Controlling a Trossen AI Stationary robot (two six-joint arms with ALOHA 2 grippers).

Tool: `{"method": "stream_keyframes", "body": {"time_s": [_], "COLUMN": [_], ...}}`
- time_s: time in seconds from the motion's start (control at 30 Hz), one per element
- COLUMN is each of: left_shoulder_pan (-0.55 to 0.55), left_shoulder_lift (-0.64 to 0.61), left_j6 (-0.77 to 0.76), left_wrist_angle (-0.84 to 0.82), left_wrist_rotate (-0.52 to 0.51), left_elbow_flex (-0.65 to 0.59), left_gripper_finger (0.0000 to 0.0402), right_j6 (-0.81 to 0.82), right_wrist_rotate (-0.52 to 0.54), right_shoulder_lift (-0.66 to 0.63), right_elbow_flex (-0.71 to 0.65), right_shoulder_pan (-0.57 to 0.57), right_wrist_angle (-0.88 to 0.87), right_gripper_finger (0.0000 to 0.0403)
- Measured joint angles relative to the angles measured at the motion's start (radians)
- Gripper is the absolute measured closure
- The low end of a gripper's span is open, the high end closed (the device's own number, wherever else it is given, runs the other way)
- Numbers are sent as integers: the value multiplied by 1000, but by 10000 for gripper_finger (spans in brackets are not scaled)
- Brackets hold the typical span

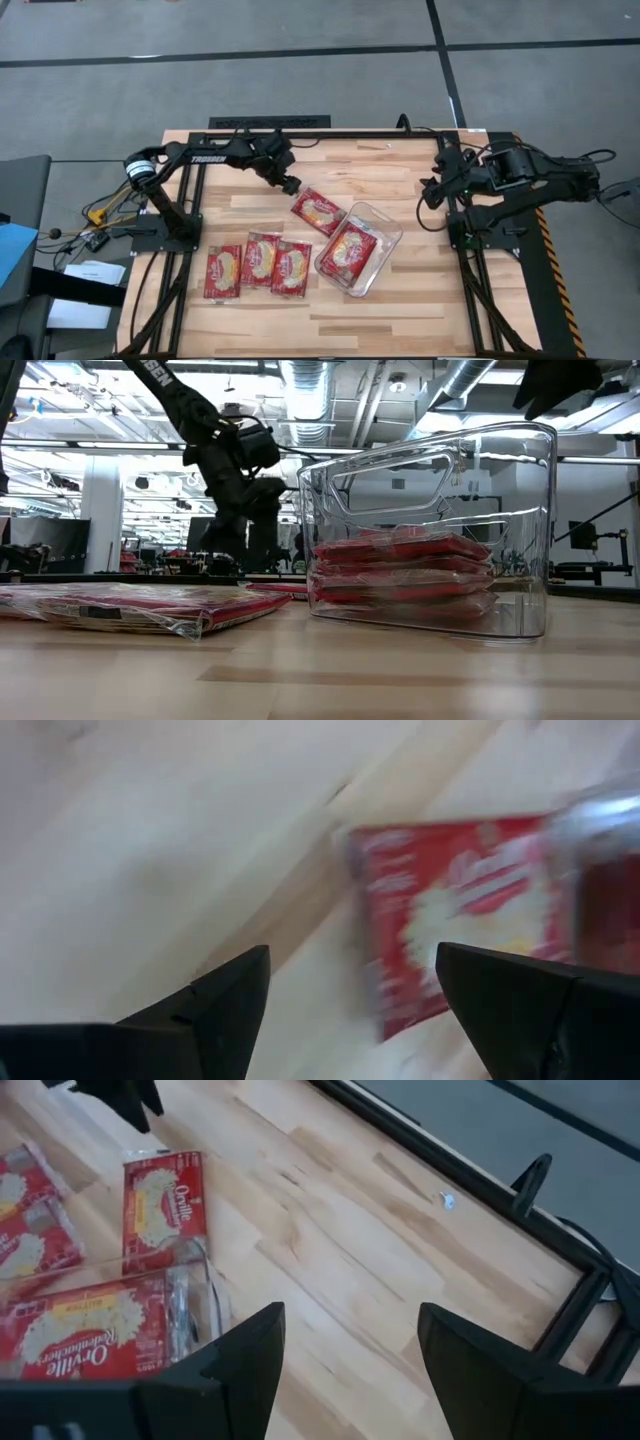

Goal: Sort popcorn bags into baskets
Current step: Put the red popcorn packet into the transparent bin

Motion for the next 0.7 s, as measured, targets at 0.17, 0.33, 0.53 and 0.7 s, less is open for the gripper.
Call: {"method": "stream_keyframes", "body": {"time_s": [0.17, 0.33, 0.53, 0.7], "left_shoulder_pan": [-19, -36, -61, -93], "left_shoulder_lift": [9, 8, 8, 64], "left_j6": [-54, -153, -258, -302], "left_wrist_angle": [86, 219, 343, 429], "left_wrist_rotate": [-14, -14, 11, 48], "left_elbow_flex": [-56, -138, -203, -202], "left_gripper_finger": [126, 127, 127, 127], "right_j6": [0, 0, 0, 0], "right_wrist_rotate": [7, 10, 15, 16], "right_shoulder_lift": [0, 0, 0, 0], "right_elbow_flex": [0, 0, 0, 0], "right_shoulder_pan": [0, 0, 0, 0], "right_wrist_angle": [16, 18, 20, 19], "right_gripper_finger": [148, 148, 148, 148]}}
